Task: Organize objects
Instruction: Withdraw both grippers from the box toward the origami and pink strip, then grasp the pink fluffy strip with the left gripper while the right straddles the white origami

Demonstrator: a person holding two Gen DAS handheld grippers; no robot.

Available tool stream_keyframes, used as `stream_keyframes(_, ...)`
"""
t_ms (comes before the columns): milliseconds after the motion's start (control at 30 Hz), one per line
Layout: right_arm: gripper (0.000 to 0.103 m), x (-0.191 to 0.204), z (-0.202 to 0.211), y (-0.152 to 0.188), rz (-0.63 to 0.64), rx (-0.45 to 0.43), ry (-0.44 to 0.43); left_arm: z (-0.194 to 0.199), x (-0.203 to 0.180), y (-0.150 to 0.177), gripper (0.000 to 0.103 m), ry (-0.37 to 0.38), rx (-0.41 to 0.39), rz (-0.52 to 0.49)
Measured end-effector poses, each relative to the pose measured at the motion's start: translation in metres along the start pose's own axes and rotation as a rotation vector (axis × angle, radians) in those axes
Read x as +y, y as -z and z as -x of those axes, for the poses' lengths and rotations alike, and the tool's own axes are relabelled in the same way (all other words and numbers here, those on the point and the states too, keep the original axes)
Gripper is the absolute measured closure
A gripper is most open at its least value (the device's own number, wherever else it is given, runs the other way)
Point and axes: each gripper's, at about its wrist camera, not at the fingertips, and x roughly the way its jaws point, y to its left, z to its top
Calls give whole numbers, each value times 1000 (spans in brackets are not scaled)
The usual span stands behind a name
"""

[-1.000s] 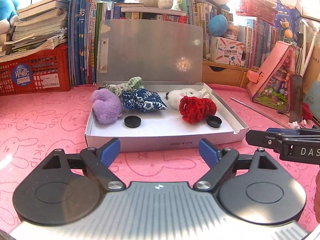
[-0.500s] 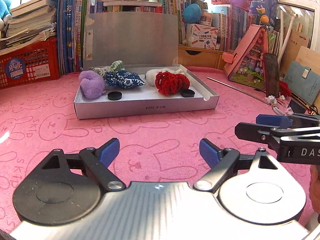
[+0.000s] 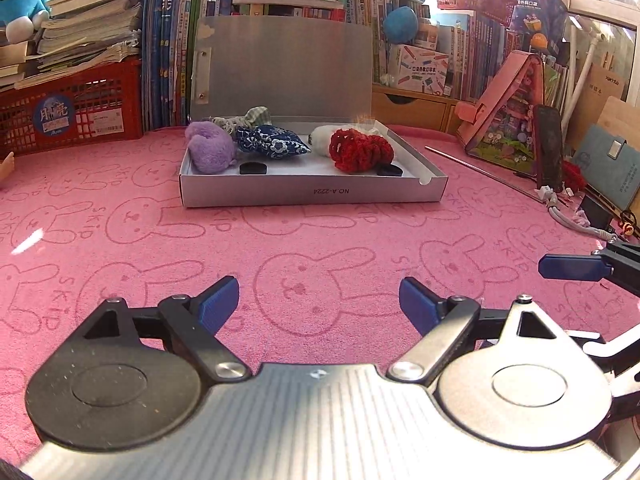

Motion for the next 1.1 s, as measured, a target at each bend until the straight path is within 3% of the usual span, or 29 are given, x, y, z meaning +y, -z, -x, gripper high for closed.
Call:
stream_keyframes(300,13,9,-11,10,13,51,-31,3,2,7,13,-11,11,17)
stream_keyframes(467,33,7,-10,11,-8,48,-11,4,2,9,13,-8,18,22)
stream_keyframes(667,44,-2,-8,12,-52,49,26,4,-5,13,13,14,29,13)
stream_keyframes(1100,44,-31,-5,16,-152,34,185,7,-36,23,13,141,66,-44)
